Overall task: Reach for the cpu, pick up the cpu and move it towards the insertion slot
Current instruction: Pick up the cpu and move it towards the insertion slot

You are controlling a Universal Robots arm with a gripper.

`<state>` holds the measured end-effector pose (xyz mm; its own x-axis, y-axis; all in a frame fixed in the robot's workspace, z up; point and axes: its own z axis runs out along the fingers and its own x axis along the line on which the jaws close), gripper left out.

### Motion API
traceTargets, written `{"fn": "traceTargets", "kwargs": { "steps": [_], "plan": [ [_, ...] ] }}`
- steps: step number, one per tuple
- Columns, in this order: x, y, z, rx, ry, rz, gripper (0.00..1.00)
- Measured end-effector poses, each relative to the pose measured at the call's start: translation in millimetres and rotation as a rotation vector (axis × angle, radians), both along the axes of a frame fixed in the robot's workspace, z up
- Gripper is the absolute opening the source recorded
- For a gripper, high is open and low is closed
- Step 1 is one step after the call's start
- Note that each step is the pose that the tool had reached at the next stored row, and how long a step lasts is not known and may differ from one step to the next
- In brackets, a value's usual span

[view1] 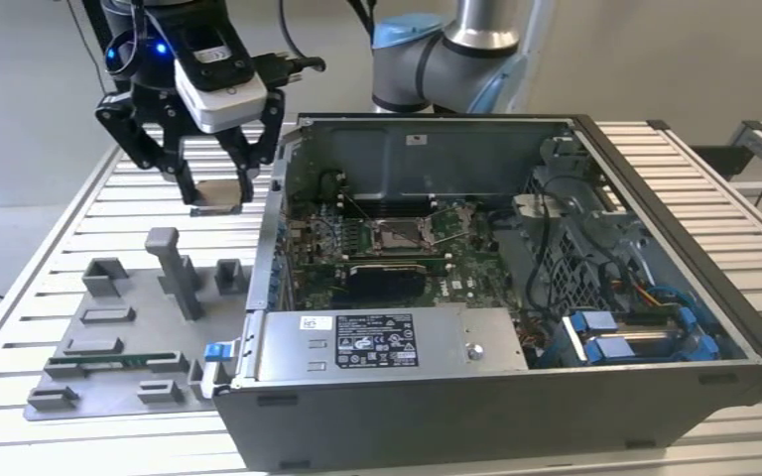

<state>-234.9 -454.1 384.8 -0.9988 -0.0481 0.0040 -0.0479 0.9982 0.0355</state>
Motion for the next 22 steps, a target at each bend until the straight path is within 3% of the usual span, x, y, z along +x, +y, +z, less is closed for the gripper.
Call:
{"fn": "traceTargets", "kwargs": {
  "steps": [10, 22],
  "plan": [
    [20.0, 0.0, 0.0, 0.0, -0.0001, 0.0, 0.0],
    [54.7, 0.0, -0.1, 0.0, 0.0, 0.0, 0.0]
  ]
}}
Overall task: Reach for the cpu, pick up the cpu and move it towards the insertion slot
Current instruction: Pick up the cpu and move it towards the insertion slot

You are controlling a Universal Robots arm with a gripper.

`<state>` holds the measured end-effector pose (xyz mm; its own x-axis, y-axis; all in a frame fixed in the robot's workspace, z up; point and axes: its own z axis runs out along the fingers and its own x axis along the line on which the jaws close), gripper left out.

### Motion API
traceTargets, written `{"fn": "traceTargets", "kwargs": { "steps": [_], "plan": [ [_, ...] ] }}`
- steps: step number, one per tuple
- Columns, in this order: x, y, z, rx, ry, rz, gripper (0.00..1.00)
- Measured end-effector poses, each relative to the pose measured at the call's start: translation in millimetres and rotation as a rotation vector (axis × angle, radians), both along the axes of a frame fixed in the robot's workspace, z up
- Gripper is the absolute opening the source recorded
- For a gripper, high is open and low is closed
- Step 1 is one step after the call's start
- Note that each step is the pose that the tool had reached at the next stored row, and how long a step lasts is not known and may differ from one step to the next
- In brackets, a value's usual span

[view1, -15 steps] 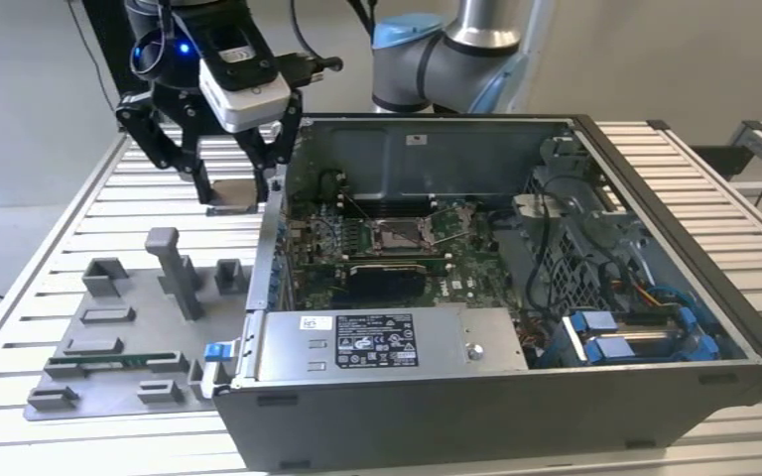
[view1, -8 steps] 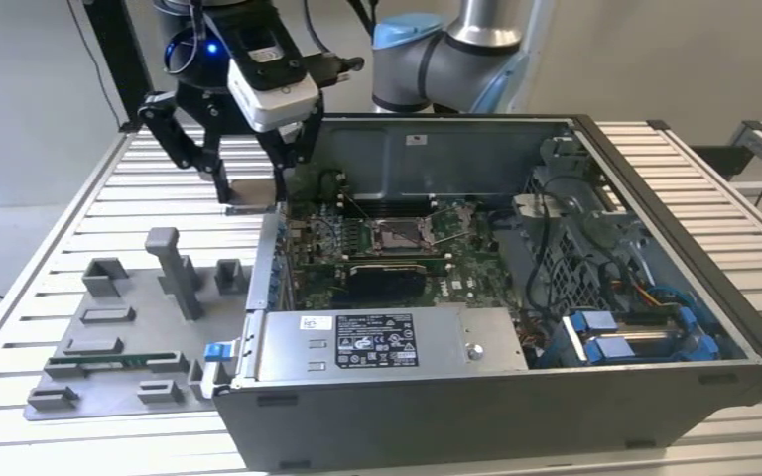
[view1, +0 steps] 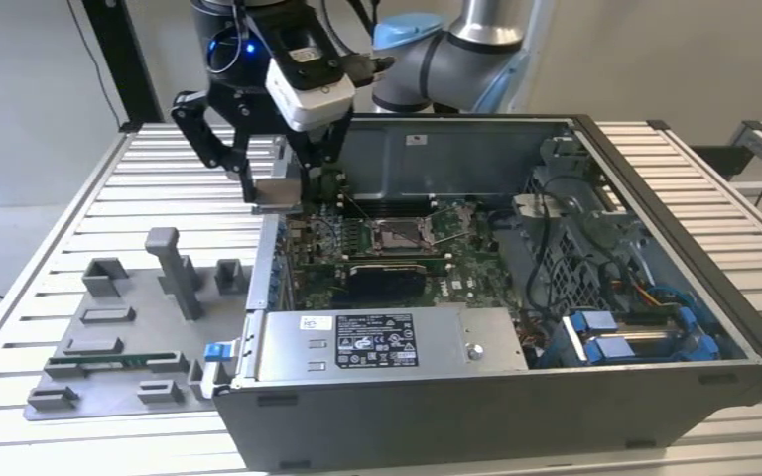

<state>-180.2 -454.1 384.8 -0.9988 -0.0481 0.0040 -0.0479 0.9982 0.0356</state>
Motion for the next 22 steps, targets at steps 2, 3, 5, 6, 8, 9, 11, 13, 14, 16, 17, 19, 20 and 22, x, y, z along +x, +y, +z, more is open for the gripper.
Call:
{"fn": "traceTargets", "kwargs": {
  "steps": [2, 3, 5, 6, 8, 9, 11, 13, 14, 16, 17, 19, 20, 22],
  "plan": [
    [6.2, 0.0, 0.0, 0.0, 0.0, 0.0, 0.0],
    [9.7, 0.0, 0.0, 0.0, 0.0, 0.0, 0.0],
    [16.2, 0.0, 0.0, 0.0, 0.0, 0.0, 0.0],
    [19.2, 0.0, -0.1, 0.0, 0.0, 0.0, 0.0],
    [25.7, 0.0, -0.1, 0.0, 0.0, 0.0, 0.0],
    [29.0, 0.0, -0.1, 0.0, 0.0, 0.0, 0.0],
    [35.3, 0.0, -0.1, 0.0, 0.0, 0.0, 0.0],
    [41.6, 0.0, -0.1, 0.0, 0.0, 0.0, 0.0],
    [45.0, 0.0, -0.2, 0.0001, -0.0001, 0.0, 0.0],
    [51.4, 0.0, -0.1, 0.0, 0.0, 0.0, 0.0],
    [54.6, 0.0, -0.1, 0.0, 0.0, 0.0, 0.0],
    [62.0, 0.0, -0.2, 0.0, 0.0, 0.0, 0.0],
    [65.3, 0.0, -0.2, 0.0, 0.0, 0.0, 0.0],
    [71.6, 0.0, -0.2, 0.0, 0.0, 0.0, 0.0]
  ]
}}
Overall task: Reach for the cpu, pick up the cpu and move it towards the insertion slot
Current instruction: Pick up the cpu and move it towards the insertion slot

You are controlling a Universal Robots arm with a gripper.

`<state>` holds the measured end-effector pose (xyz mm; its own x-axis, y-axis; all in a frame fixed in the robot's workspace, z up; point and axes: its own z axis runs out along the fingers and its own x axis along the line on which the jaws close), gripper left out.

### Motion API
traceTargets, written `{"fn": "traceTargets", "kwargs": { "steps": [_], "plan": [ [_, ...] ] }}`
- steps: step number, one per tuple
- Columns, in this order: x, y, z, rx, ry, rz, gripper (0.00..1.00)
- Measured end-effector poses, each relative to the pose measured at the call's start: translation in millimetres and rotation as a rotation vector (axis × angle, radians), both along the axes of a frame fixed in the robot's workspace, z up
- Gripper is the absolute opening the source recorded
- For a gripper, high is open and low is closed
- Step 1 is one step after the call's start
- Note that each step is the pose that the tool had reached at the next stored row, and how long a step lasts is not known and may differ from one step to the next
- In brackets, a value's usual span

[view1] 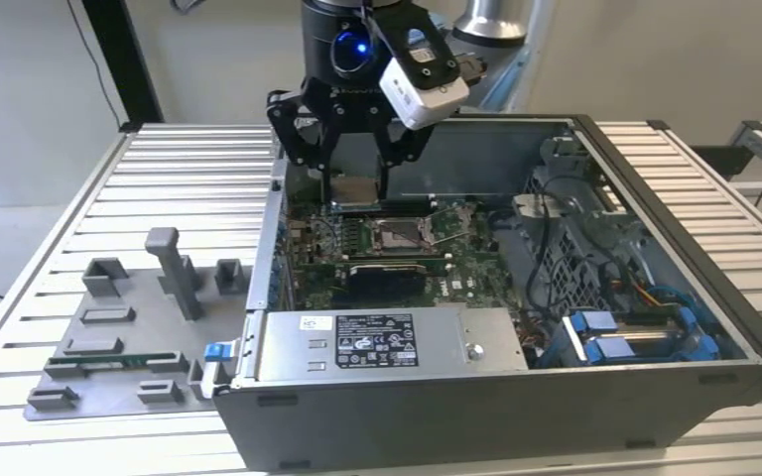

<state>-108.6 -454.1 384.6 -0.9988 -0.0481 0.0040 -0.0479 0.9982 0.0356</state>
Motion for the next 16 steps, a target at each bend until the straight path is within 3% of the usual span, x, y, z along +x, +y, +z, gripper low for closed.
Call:
{"fn": "traceTargets", "kwargs": {
  "steps": [8, 15, 16],
  "plan": [
    [26.2, 0.0, 0.0, 0.0, 0.0, 0.0, 0.0],
    [44.1, 0.0, -0.2, 0.0001, 0.0, 0.0, 0.0],
    [50.5, 0.0, -0.2, 0.0001, -0.0001, 0.0, 0.0]
  ]
}}
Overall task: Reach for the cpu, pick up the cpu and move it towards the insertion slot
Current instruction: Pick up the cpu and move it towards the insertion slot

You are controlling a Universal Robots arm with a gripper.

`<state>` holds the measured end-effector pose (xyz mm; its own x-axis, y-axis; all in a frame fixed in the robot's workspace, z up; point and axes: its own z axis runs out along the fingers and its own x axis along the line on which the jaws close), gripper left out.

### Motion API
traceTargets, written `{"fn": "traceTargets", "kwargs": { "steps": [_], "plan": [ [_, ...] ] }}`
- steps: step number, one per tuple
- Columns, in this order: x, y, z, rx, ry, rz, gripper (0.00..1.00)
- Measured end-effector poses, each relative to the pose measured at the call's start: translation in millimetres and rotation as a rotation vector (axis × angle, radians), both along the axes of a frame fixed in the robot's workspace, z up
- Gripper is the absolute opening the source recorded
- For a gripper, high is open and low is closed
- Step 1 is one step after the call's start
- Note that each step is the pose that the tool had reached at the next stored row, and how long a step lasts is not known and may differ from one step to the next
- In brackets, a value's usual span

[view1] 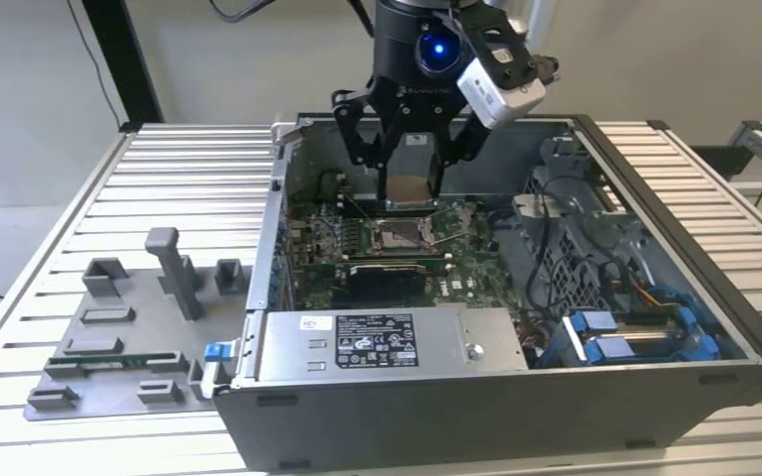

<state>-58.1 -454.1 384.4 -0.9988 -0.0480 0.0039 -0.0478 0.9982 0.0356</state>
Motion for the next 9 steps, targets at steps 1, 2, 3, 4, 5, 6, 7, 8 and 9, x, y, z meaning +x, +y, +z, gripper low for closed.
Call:
{"fn": "traceTargets", "kwargs": {
  "steps": [1, 2, 3, 4, 5, 6, 7, 8, 9],
  "plan": [
    [3.6, 0.0, 0.0, -0.0001, 0.0001, -0.001, 0.0],
    [5.7, 0.0, -0.1, 0.0, 0.0001, -0.002, 0.0],
    [7.4, -0.1, -0.2, 0.0001, 0.0, -0.004, 0.0],
    [9.2, 0.0, -0.2, 0.0, 0.0001, -0.006, 0.0],
    [10.8, 0.0, -0.3, -0.0001, 0.0001, -0.008, 0.0],
    [12.1, 0.0, -0.4, 0.0001, 0.0, -0.011, 0.0],
    [13.1, 0.0, -0.5, 0.0, 0.0001, -0.014, 0.0],
    [13.6, -0.1, -0.4, -0.0001, 0.0001, -0.016, 0.0],
    [13.7, -0.1, -0.4, -0.0002, 0.0003, -0.017, 0.0]
  ]
}}
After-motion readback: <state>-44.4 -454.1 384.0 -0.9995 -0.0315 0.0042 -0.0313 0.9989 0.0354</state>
